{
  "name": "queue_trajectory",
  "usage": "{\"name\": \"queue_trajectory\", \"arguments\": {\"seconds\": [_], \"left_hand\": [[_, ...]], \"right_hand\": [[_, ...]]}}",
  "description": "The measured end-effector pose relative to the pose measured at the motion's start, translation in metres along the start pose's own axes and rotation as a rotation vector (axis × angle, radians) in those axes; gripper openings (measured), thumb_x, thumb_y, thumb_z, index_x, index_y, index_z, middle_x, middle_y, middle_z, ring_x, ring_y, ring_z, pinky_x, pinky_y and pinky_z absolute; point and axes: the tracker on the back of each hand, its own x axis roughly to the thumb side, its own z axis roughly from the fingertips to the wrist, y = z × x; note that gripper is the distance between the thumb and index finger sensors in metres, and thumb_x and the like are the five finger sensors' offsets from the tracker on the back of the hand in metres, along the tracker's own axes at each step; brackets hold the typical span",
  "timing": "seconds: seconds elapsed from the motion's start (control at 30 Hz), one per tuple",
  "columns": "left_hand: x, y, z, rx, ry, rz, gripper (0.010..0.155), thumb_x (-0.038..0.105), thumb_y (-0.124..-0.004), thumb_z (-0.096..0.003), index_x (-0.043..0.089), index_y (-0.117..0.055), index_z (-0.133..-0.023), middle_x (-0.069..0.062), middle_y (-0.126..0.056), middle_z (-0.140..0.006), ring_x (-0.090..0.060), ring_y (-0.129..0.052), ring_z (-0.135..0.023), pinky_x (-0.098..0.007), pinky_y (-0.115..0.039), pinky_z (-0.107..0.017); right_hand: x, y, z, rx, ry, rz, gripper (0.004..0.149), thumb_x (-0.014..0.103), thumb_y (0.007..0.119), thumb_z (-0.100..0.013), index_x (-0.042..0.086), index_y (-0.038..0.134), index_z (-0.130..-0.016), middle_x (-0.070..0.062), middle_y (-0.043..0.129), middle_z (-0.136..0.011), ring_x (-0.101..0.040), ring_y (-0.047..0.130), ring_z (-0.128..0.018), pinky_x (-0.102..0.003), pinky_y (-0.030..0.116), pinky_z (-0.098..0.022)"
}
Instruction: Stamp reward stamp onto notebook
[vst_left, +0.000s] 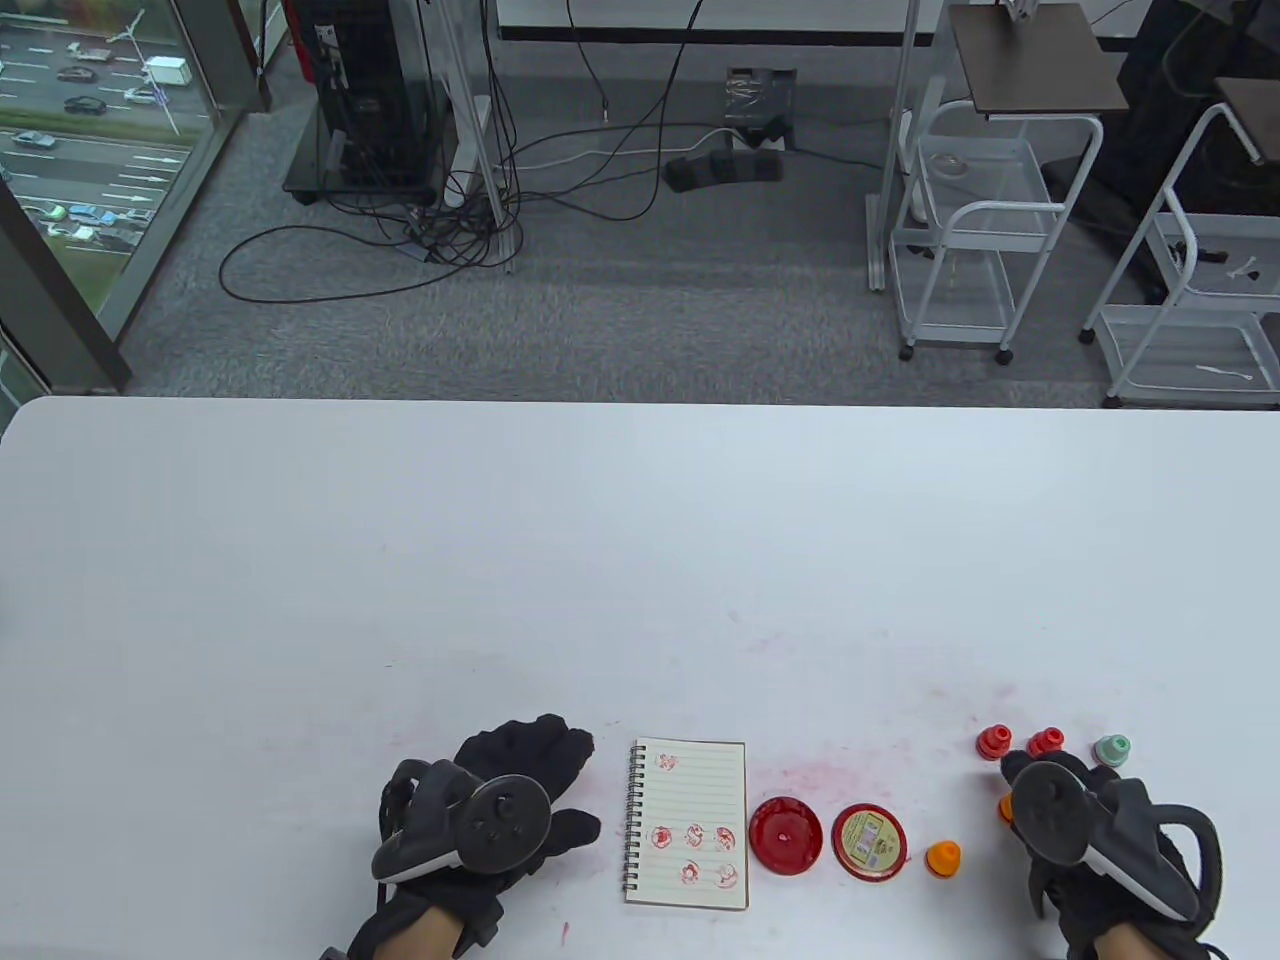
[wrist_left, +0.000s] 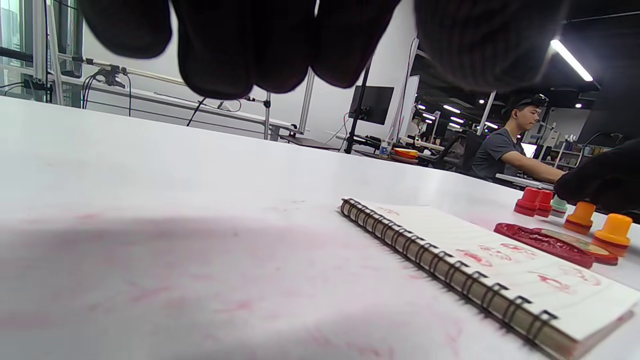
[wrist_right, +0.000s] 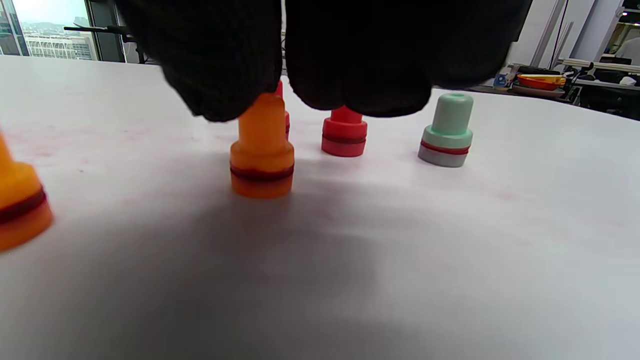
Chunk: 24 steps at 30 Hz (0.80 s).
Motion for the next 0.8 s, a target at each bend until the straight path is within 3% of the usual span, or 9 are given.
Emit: {"name": "queue_trajectory", "arguments": {"seconds": [0.17,0.33,0.5,0.8], "left_hand": [[-0.002,-0.002,-0.001,-0.019,0.015,0.006,0.08,0.06,-0.074,-0.0404,0.018,-0.069,-0.108,-0.018,-0.069,-0.112,-0.042,-0.08,-0.094,-0.061,-0.069,-0.068],[-0.003,-0.002,-0.001,-0.014,0.019,0.026,0.078,0.059,-0.074,-0.0408,0.017,-0.071,-0.107,-0.017,-0.069,-0.111,-0.042,-0.08,-0.094,-0.061,-0.069,-0.068],[0.002,0.001,0.001,0.048,-0.005,0.073,0.077,0.059,-0.074,-0.0416,0.017,-0.072,-0.106,-0.018,-0.071,-0.11,-0.041,-0.082,-0.093,-0.06,-0.071,-0.067],[0.019,0.012,0.008,0.24,-0.09,0.142,0.07,0.056,-0.076,-0.0425,0.02,-0.077,-0.102,-0.014,-0.078,-0.106,-0.037,-0.088,-0.088,-0.058,-0.074,-0.066]], "right_hand": [[0.002,0.007,-0.007,-0.039,-0.017,0.037,0.05,0.027,0.085,-0.04,0.023,0.078,-0.088,-0.007,0.087,-0.086,-0.029,0.093,-0.065,-0.046,0.083,-0.05],[0.012,-0.022,0.008,-0.197,-0.044,-0.016,0.048,0.028,0.086,-0.039,0.023,0.08,-0.086,-0.008,0.089,-0.083,-0.028,0.093,-0.062,-0.044,0.084,-0.048],[0.045,-0.059,0.02,-0.336,-0.168,-0.205,0.046,0.029,0.086,-0.04,0.022,0.081,-0.085,-0.009,0.09,-0.082,-0.029,0.094,-0.061,-0.044,0.085,-0.047],[0.13,-0.096,0.013,-0.346,-0.447,-0.616,0.047,0.029,0.087,-0.04,0.02,0.08,-0.085,-0.011,0.091,-0.08,-0.028,0.096,-0.058,-0.043,0.086,-0.044]]}}
